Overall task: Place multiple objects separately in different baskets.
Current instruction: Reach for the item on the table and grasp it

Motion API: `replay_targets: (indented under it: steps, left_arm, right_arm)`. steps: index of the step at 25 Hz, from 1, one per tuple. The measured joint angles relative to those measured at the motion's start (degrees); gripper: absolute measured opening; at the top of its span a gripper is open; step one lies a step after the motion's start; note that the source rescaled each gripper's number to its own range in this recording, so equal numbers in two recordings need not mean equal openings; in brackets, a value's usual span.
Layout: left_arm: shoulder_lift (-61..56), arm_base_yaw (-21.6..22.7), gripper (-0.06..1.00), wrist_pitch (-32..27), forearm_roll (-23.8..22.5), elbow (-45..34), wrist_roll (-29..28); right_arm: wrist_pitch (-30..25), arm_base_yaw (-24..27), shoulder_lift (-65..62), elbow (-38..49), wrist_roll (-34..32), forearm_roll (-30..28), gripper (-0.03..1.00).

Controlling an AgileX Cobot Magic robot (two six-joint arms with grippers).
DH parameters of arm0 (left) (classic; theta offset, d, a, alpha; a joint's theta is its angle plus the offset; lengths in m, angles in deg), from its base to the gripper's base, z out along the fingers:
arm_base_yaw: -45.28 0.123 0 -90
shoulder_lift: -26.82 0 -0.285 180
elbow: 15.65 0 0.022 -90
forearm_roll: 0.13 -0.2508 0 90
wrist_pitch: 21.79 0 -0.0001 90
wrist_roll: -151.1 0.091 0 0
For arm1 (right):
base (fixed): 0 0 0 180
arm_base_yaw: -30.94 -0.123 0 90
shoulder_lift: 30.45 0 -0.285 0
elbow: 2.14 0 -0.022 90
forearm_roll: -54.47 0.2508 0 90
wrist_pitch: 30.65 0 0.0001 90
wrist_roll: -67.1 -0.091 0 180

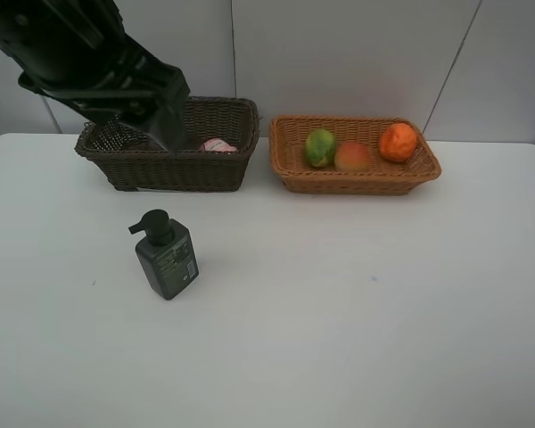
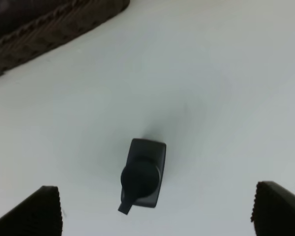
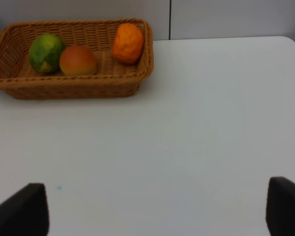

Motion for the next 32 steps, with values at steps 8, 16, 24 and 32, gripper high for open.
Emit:
replay_targets:
  steps: [8, 16, 24, 32]
  left_arm:
    - [1.08, -0.05, 1.00, -2.87, 1.32, 0.00, -0.05]
    - [8.37, -0.05, 1.00, -3.93, 2.92, 0.00, 3.55]
    - [15.70, -0.05, 1.00, 0.00, 0.47, -1.91, 6.38]
    - [16.58, 1.45, 1.00, 14.56, 0.06, -12.40, 9.68]
  right_arm:
    - [0.00, 0.00, 0.00, 0.00, 0.00, 0.00, 0.94]
    - [0.00, 0.00, 0.00, 0.00, 0.00, 0.00, 0.94]
    - [0.00, 0.00, 0.00, 0.00, 0.00, 0.00, 0.94]
    - [0.00, 0.00, 0.00, 0.00, 0.00, 0.00, 0.94]
